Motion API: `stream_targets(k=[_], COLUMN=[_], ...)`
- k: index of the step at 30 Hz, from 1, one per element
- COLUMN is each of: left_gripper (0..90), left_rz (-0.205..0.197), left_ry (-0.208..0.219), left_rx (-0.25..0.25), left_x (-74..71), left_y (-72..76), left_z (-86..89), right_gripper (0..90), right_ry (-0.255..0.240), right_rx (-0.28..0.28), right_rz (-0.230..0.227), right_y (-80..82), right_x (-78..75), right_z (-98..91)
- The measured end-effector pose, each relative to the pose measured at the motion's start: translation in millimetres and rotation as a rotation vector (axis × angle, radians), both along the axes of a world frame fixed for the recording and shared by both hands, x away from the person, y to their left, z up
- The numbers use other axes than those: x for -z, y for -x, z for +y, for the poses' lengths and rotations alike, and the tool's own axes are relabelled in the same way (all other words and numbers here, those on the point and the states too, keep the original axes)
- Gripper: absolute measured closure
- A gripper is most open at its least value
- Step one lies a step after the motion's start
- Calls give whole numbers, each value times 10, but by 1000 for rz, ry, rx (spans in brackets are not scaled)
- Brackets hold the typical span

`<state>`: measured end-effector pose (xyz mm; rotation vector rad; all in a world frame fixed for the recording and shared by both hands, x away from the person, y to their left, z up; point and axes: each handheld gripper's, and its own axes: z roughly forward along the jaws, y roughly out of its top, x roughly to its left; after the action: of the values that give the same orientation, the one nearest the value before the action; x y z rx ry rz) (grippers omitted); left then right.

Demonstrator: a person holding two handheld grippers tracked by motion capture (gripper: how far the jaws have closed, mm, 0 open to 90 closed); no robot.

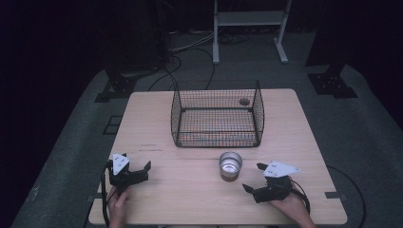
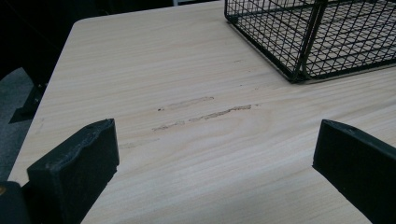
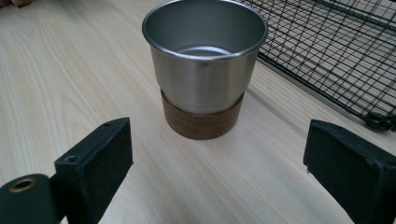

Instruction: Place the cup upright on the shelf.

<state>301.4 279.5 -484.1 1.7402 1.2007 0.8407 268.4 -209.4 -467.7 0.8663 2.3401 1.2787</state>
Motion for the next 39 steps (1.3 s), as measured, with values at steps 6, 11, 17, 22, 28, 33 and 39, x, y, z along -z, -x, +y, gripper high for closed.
stream_targets(k=[6, 11, 17, 22, 28, 33, 39], left_gripper=[0, 0, 0, 0, 0, 0, 0], left_rz=[0, 0, 0, -1, -2, -2, -3], left_ry=[1, 0, 2, 1, 1, 2, 2], left_rx=[0, 0, 0, 0, 0, -1, 0], left_x=[0, 0, 0, 0, -1, -1, -1], left_y=[0, 0, 0, 0, 0, 2, 2], left_z=[0, 0, 0, 1, 2, 4, 3], right_gripper=[75, 75, 22, 22, 22, 22, 22], right_ry=[6, 21, 12, 28, 30, 33, 24], right_rx=[-21, -30, -34, -24, -21, -17, -18], right_rz=[4, 8, 25, 18, 14, 27, 35], right_y=[-31, -78, -151, -196, -271, -315, -386], right_x=[-22, -43, -22, -45, -70, -36, -6], right_z=[104, 200, 256, 309, 378, 408, 441])
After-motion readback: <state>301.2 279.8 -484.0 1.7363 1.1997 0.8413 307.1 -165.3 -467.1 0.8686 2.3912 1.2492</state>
